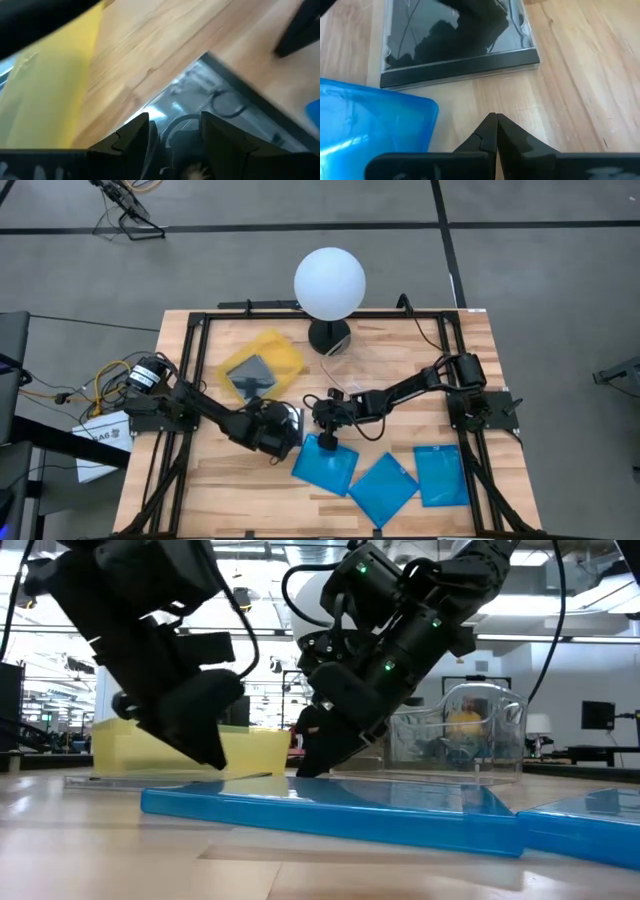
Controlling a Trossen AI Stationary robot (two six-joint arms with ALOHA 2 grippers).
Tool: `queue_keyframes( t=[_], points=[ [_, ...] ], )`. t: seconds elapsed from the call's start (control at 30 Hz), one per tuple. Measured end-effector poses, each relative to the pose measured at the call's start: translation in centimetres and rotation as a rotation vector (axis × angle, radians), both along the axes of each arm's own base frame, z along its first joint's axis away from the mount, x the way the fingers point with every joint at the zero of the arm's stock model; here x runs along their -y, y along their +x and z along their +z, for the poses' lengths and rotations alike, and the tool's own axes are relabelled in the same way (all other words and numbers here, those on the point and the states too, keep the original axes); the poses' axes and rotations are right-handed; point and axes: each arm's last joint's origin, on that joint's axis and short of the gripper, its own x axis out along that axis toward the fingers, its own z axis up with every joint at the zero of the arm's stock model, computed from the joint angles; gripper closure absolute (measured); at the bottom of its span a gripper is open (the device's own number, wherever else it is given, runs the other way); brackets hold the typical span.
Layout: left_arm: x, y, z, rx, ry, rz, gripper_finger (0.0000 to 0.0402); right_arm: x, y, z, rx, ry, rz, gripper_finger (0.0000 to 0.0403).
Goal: Pick & place jewel cases by type
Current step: Put the black CD case into the yellow bin
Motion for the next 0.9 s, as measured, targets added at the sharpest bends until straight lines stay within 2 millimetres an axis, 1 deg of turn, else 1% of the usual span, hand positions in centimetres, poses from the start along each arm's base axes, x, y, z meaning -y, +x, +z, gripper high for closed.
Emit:
queue_keyframes(
  t=[0.13, 0.27, 0.5, 0.77, 0.9],
  points=[
    [-0.2, 0.3, 0.0, -0.007, -0.007, -0.023, 0.0228, 0.0, 0.2, 0.3, -0.010, -0.001, 0.000, 0.0403],
    [-0.4, -0.2, -0.1, -0.064, -0.006, -0.015, 0.0228, -0.2, 0.6, 1.0, -0.027, -0.014, 0.003, 0.0403],
    [0.6, -0.7, -0.2, -0.079, 0.003, -0.058, 0.0228, -0.5, 1.2, 1.9, -0.031, -0.031, 0.024, 0.0403],
    [1.7, -1.1, 0.0, -0.080, 0.024, -0.105, 0.0228, -2.3, 2.3, 3.8, 0.035, -0.050, 0.092, 0.0403],
    [1.8, -1.4, 0.5, -0.064, 0.042, -0.108, 0.0228, -2.3, 2.2, 3.8, 0.016, -0.055, 0.092, 0.0403]
  ],
)
